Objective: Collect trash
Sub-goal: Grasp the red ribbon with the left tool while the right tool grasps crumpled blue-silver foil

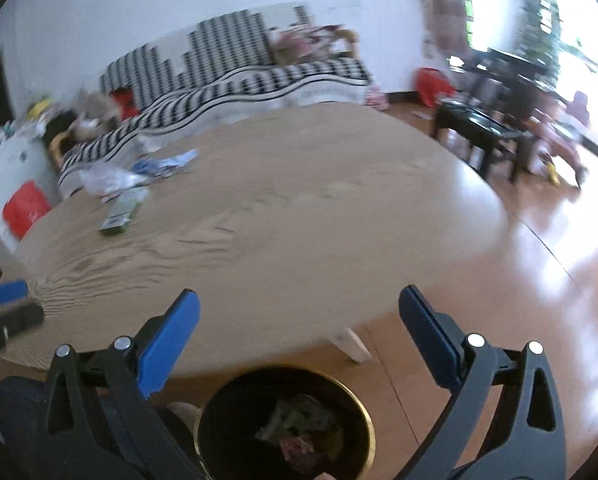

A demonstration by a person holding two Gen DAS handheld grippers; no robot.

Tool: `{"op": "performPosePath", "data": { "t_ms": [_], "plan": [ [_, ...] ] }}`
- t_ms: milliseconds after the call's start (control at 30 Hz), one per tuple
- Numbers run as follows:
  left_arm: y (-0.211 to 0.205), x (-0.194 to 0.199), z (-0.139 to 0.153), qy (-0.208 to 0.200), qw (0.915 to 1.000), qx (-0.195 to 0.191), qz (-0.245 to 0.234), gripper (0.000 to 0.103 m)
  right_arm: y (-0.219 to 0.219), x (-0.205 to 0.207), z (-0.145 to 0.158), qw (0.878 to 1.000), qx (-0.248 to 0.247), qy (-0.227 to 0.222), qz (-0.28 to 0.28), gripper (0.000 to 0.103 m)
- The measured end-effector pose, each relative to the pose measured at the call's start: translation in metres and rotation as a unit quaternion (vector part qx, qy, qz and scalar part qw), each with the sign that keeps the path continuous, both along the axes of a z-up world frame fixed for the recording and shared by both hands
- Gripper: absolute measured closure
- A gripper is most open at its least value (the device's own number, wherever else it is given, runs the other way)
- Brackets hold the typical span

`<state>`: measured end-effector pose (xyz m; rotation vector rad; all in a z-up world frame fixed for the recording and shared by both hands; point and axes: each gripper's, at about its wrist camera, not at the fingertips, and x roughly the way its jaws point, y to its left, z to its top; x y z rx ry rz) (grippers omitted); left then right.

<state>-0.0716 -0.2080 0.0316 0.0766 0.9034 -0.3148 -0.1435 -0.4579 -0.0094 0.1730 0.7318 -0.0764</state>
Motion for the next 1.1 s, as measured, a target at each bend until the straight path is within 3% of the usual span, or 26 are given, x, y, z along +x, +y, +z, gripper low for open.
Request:
{"op": "performPosePath", "data": {
  "t_ms": [300, 500, 700, 900, 1100],
  "plan": [
    [0.115, 0.088, 0.008, 0.017, 0.9951, 0.012, 0.096, 0.006, 0.062, 0.117, 0.03, 0.995, -0.048, 0.017, 0.09, 0.007],
    [0.155, 0.151, -0.024, 0.061, 0.9921, 0.008, 0.109, 0.006, 0.093, 0.195, 0.007, 0.977, -0.121, 0.072, 0.16, 0.007],
    [0.175, 0.209, -0.054, 0.085, 0.9914, 0.024, 0.097, 0.006, 0.101, 0.246, -0.023, 0.961, -0.143, 0.11, 0.207, 0.007],
    [0.187, 0.266, -0.055, 0.082, 0.9925, 0.031, 0.085, 0.006, 0.112, 0.294, -0.018, 0.952, -0.146, 0.093, 0.252, 0.007],
    [0.18, 0.313, -0.045, 0.066, 0.9933, 0.023, 0.092, 0.006, 0.142, 0.336, -0.01, 0.916, -0.2, 0.081, 0.339, 0.007]
  ]
}}
